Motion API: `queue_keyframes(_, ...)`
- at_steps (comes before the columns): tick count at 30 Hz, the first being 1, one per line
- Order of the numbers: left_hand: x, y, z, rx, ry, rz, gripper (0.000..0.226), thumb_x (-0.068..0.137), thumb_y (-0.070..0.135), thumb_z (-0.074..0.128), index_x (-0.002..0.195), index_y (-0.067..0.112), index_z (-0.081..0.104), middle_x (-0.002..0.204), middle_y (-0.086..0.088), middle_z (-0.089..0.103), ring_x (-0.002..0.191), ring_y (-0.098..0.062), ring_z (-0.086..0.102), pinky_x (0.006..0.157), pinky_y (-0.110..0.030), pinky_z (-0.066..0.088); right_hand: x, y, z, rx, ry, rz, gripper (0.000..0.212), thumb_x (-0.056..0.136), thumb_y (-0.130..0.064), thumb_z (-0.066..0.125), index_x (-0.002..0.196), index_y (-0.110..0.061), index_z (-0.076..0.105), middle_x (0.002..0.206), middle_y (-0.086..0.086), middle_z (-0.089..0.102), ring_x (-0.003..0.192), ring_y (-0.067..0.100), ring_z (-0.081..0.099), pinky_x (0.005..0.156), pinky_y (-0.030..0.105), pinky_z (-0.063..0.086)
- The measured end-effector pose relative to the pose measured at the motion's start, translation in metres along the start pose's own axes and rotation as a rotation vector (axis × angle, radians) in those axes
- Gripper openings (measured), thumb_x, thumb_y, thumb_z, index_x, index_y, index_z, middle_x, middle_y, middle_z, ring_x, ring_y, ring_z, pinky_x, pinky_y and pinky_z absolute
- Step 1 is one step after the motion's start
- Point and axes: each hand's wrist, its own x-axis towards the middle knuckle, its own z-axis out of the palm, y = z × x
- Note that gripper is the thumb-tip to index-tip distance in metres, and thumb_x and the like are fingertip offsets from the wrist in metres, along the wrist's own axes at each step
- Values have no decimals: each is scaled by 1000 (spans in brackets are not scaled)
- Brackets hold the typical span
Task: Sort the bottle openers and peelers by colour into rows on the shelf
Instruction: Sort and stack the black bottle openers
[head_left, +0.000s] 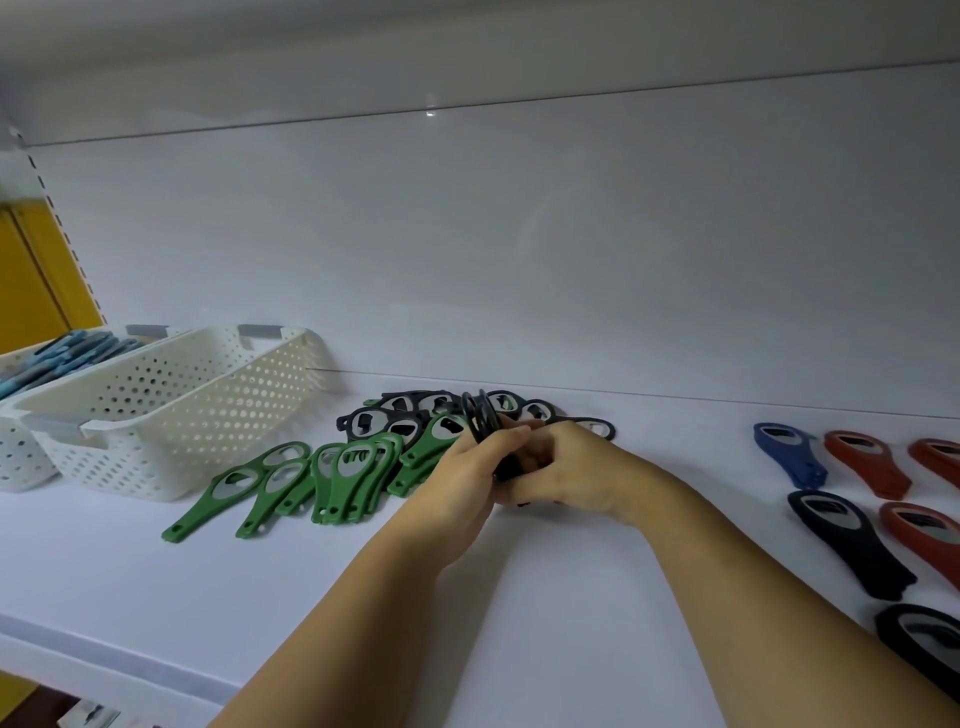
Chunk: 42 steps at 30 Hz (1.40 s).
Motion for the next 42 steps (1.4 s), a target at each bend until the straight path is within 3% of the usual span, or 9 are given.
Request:
queue_keyframes(5,-2,-3,3,83,-118,-1,45,74,11,57,119,10,51,101,-7,64,90,-17,61,74,-31,48,0,8,0,-69,27,-19,17,74,-12,75,88,-19,72,84,5,73,83,17,69,84,37,56)
queue_keyframes(11,-4,-1,-1,171,-82,231,70,85,2,64,129,50,39,126,1,61,110,-9,60,97,-26,47,-1,11,-4,-85,99,-11,11,71,-22,78,71,-22,67,70,4,66,66,12,61,70,32,53)
queue_keyframes(15,-1,-5,-3,331,30,289,73,77,-2,72,124,48,47,111,-2,68,97,-7,66,86,-22,50,-1,17,0,-119,94,2,34,64,-30,77,96,-23,71,94,6,73,95,22,68,89,47,54)
queue_keyframes(20,4,-8,-5,395,52,281,63,71,-3,78,111,42,57,103,0,71,93,-14,70,84,-31,55,1,22,3,-165,97,-2,41,63,-29,81,102,-35,69,92,-14,72,90,2,66,87,35,55)
queue_keyframes(24,5,-8,-5,346,66,269,54,70,-7,77,106,32,62,95,-4,73,89,-22,71,84,-39,56,-3,17,-3,-80,38,7,21,69,-23,80,70,-40,69,68,-19,66,67,-3,61,68,19,50)
queue_keyframes(26,6,-7,-5,334,45,249,50,71,-8,75,105,27,62,93,-5,72,86,-20,71,81,-35,57,-4,19,-8,-54,24,27,30,72,-19,80,53,-36,64,58,-15,58,58,2,55,63,18,44)
queue_keyframes(32,5,-2,-11,266,-21,204,42,68,-7,75,102,17,63,88,-9,72,79,-19,71,73,-29,57,-4,19,-9,-102,-5,56,19,69,-26,83,63,-19,66,67,-2,62,64,8,54,66,24,41)
queue_keyframes(36,5,-2,-13,169,-54,166,40,61,12,75,100,13,64,82,-6,74,78,-19,71,72,-32,59,-6,12,-13,-98,-38,102,33,71,-34,81,73,-4,66,64,1,55,62,11,48,64,27,36)
queue_keyframes(42,8,-6,-17,-38,-60,41,35,72,16,76,103,8,62,89,-12,73,84,-24,71,72,-35,59,-8,1,-11,6,-30,175,51,80,-15,73,35,-21,52,39,-15,39,38,1,35,42,13,29)
